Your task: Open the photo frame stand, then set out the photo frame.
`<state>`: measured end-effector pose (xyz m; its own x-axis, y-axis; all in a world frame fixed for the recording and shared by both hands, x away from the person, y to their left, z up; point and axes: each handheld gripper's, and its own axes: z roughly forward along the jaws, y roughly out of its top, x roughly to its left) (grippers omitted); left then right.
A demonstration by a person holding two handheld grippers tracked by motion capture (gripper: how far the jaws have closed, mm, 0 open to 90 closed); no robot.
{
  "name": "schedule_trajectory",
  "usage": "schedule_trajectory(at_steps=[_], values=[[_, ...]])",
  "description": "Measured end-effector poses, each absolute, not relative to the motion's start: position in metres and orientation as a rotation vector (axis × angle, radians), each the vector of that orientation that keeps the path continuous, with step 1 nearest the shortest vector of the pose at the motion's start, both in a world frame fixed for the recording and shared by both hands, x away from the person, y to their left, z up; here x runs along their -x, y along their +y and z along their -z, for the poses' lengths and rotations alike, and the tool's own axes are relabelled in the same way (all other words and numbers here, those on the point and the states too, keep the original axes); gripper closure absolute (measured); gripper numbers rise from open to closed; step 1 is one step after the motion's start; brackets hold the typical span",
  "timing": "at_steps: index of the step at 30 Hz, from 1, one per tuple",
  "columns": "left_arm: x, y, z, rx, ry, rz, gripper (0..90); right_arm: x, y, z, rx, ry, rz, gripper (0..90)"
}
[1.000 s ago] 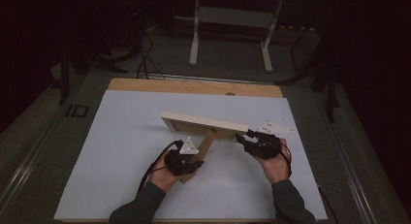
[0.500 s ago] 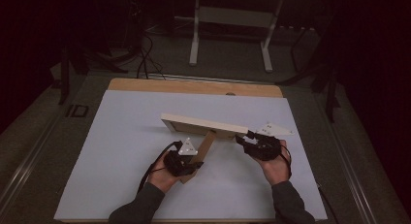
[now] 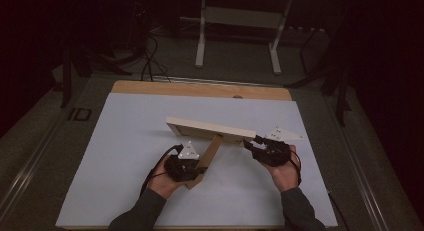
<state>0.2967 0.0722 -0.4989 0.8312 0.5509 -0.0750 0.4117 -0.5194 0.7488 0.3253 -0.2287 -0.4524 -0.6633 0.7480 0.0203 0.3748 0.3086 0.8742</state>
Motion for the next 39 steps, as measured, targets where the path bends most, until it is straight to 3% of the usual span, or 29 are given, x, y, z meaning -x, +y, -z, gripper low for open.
schedule_trajectory(at_steps=[39], values=[[-0.297,0.107,0.468,-2.015,0.79,-0.287,70.6,-0.324,-0.235,0.462,-1.018,2.208,-1.306,55.4]])
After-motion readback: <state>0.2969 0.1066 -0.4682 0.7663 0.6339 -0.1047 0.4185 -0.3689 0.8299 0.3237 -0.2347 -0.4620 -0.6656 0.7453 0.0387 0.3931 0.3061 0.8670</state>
